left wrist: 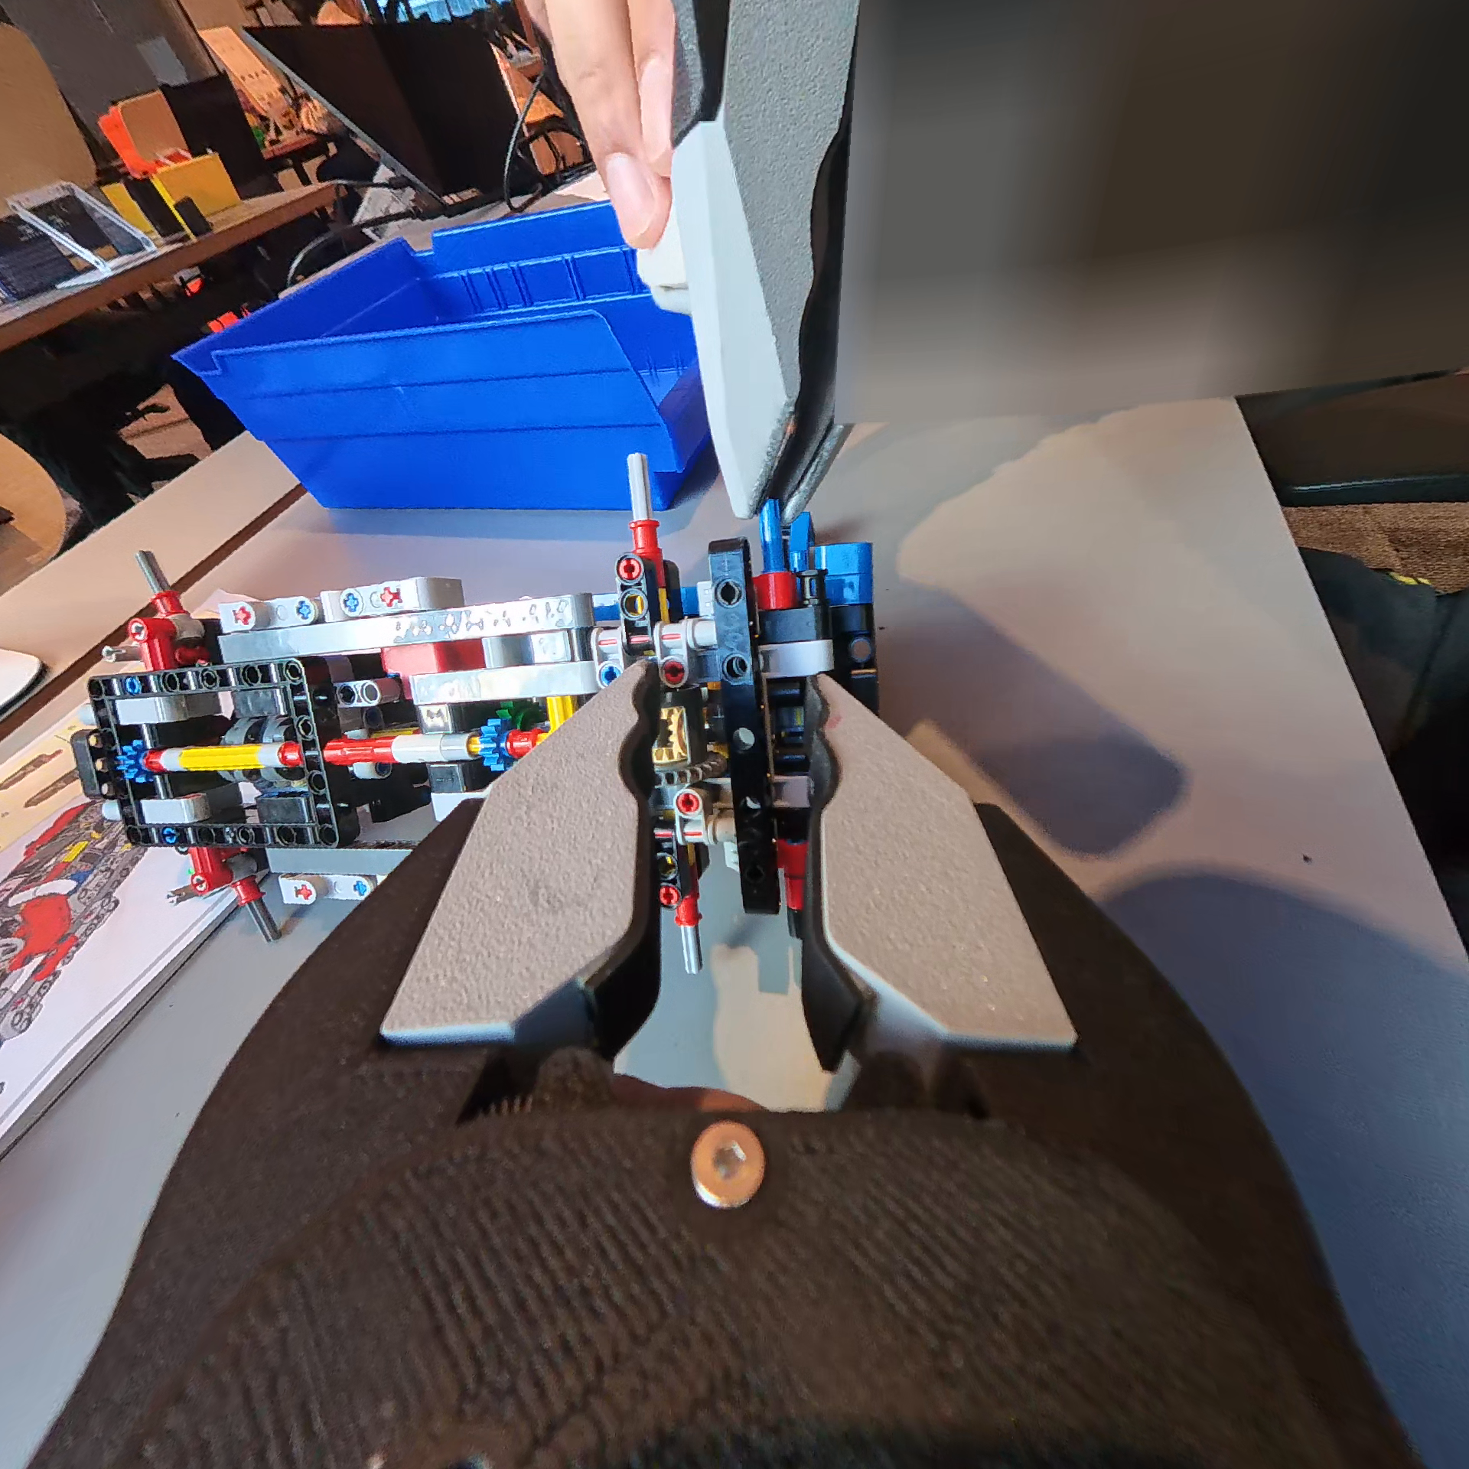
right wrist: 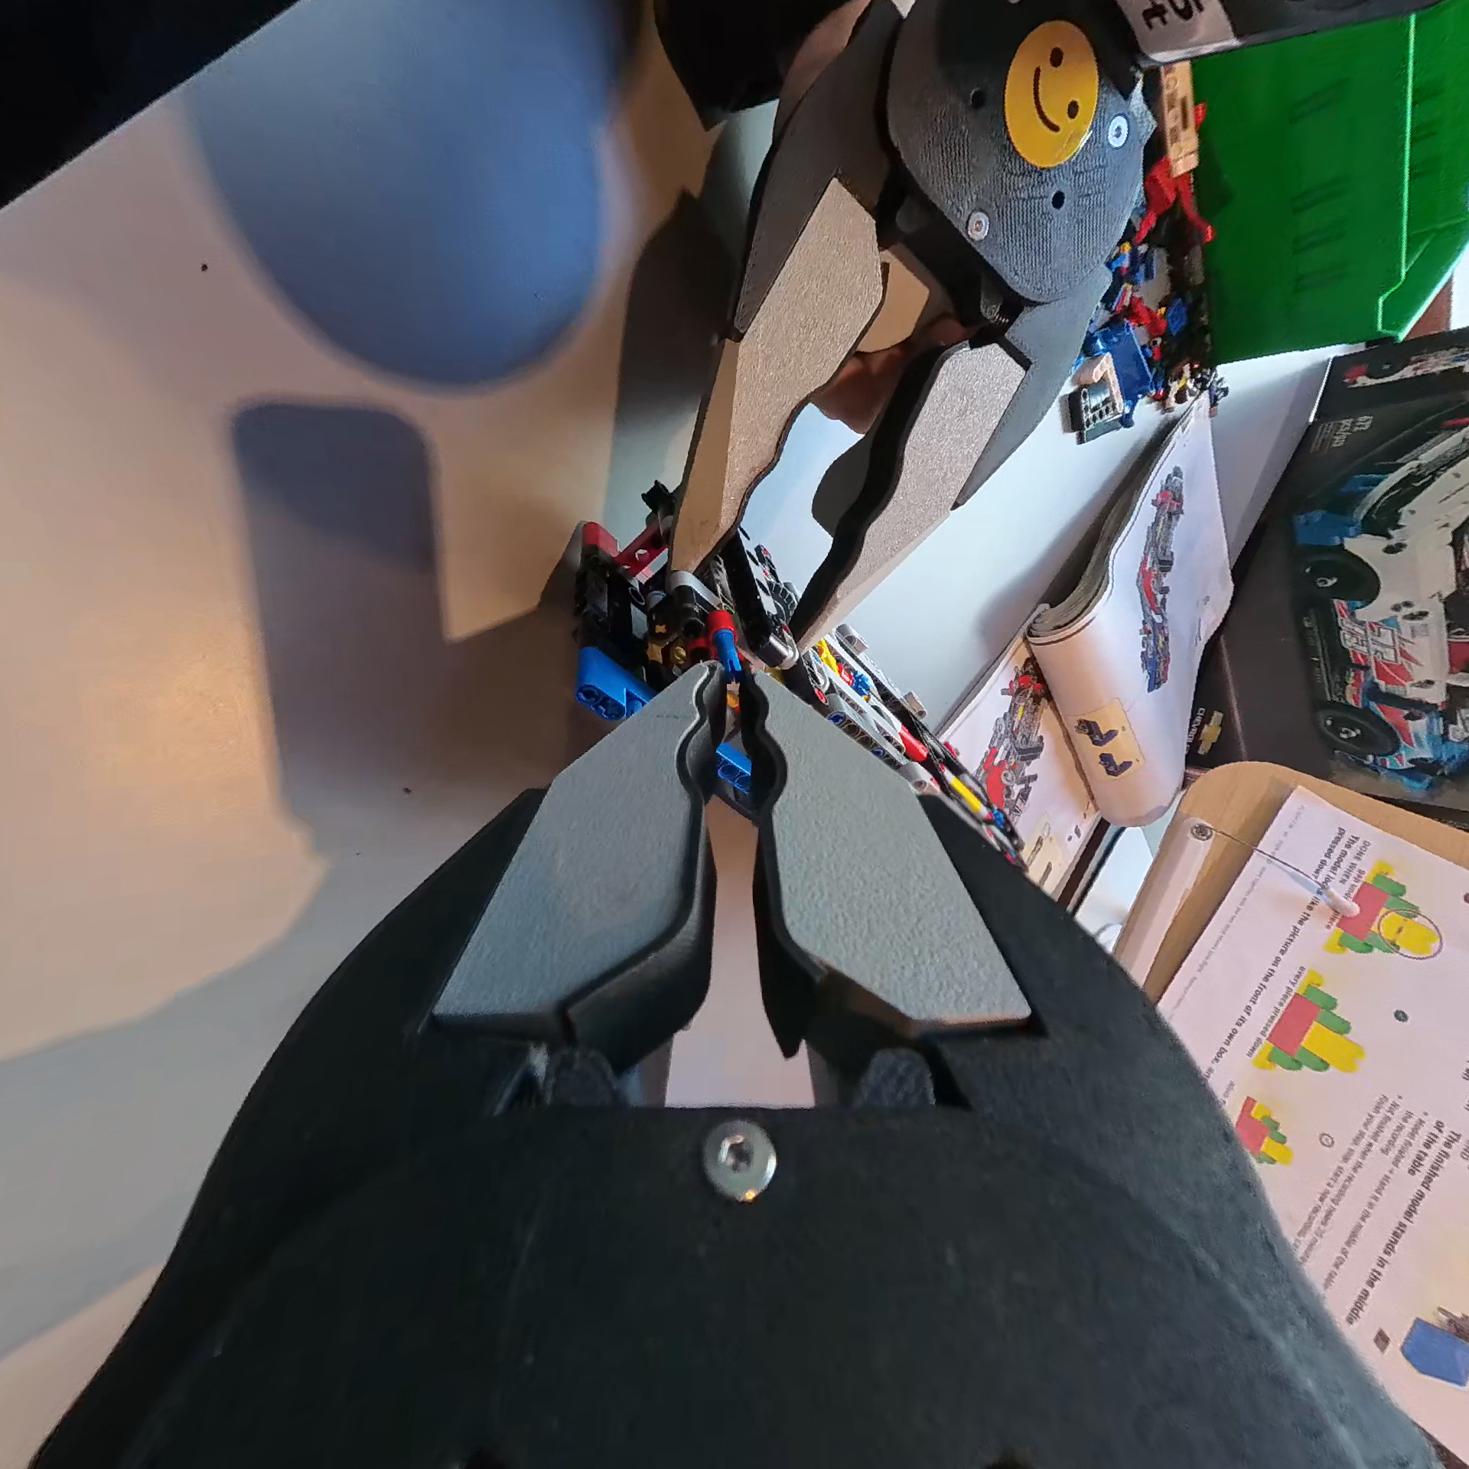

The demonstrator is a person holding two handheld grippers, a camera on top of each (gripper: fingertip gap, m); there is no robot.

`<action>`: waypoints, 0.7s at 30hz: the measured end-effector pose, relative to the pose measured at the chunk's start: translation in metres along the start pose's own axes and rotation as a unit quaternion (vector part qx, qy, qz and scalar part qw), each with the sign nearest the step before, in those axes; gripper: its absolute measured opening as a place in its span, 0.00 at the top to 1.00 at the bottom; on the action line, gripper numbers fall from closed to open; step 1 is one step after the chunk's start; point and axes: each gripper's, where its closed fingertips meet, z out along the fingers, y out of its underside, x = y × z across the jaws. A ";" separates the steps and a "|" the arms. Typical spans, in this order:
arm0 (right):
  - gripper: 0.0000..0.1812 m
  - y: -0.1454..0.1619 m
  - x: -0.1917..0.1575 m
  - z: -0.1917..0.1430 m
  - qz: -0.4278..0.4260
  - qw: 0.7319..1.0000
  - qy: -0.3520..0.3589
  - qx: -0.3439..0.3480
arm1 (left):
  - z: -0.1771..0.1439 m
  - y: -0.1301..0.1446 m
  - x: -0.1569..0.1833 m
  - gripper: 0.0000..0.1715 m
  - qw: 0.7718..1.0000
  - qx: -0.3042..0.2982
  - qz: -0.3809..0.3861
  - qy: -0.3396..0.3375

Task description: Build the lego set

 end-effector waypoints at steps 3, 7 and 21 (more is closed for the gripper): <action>1.00 0.001 0.000 0.000 0.004 1.000 -0.004 -0.006 | 0.000 0.000 0.000 0.81 1.000 -0.001 0.001 -0.003; 1.00 0.002 0.000 0.000 0.007 1.000 -0.007 -0.018 | 0.001 0.000 -0.001 0.81 1.000 -0.002 -0.001 -0.006; 1.00 0.001 0.000 0.001 0.079 0.997 -0.022 0.005 | 0.001 0.000 -0.002 0.81 1.000 -0.003 -0.007 -0.008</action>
